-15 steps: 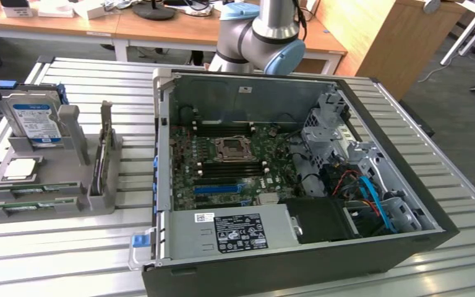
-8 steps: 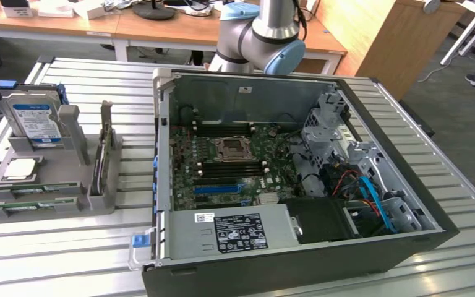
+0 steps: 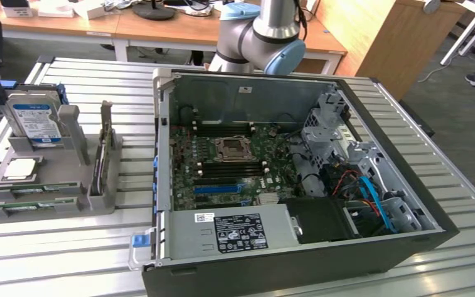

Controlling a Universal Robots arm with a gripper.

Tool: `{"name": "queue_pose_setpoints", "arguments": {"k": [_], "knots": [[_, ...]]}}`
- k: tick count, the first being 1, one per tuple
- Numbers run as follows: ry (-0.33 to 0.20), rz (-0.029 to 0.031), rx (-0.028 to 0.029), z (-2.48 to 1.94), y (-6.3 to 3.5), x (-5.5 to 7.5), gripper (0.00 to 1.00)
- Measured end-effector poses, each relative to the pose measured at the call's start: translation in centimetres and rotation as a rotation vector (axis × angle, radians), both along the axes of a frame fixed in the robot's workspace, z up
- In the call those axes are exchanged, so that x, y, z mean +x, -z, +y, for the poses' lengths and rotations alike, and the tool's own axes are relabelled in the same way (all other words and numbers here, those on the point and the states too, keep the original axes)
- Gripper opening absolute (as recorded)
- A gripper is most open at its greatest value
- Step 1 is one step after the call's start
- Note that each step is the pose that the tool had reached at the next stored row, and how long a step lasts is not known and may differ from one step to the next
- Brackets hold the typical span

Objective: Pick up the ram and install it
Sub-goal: 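Pick up the ram and move it above insertion slot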

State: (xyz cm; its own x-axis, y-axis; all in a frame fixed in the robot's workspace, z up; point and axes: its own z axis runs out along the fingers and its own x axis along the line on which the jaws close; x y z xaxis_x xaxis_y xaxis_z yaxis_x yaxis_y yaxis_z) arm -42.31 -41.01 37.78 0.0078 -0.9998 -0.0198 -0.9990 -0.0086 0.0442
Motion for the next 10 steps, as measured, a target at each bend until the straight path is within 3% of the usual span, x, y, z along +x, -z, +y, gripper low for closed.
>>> {"name": "queue_pose_setpoints", "arguments": {"k": [10], "knots": [[0.000, 0.0000, 0.0000, 0.00, 0.00, 0.47, 0.11]]}}
